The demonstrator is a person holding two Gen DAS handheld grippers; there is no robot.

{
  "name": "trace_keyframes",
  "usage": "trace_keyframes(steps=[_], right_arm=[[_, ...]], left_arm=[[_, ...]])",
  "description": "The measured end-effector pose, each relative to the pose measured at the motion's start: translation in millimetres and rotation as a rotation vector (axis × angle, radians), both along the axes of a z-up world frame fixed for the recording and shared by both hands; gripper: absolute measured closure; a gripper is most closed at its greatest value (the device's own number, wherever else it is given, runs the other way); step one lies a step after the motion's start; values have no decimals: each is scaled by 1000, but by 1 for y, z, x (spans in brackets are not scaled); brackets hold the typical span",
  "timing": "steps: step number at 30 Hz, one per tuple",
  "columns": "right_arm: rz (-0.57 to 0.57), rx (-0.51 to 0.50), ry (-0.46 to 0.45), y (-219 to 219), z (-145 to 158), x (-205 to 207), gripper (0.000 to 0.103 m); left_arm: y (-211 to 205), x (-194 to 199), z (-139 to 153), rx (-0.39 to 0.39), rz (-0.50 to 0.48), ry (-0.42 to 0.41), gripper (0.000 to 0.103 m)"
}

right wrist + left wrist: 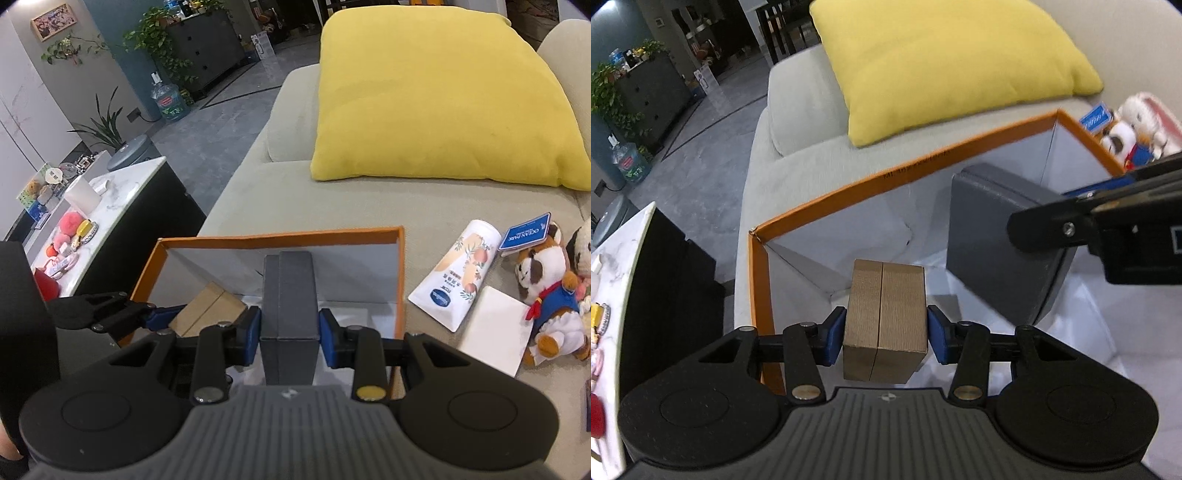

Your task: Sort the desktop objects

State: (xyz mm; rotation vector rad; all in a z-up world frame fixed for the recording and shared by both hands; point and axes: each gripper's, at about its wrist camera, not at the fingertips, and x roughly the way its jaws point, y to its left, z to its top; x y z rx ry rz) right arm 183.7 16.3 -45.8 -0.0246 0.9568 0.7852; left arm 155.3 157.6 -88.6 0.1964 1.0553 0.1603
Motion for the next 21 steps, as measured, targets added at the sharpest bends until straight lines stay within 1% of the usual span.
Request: trace_keyframes(steps=[4,11,12,15,17,21], right_arm=[[4,-11,-17,0,1,-1,68],[11,-17,-11,4,0,-4,68],[10,-15,-6,4,0,-4,68],[6,-19,-7,5,0,-5,68],[6,-21,-8,7,0,-6,68],[11,-19,-6,8,1,-10,68]], left_arm=[[0,4,-2,24,19,11,50],[-8,1,-7,82,-14,5,48],[-8,-1,-7,80,-23,1,48],[-7,-5,-3,68,-44,-21,42],[-4,-10,1,55,-55,-39,42],[1,-28,21,-12,-80,-75,42]])
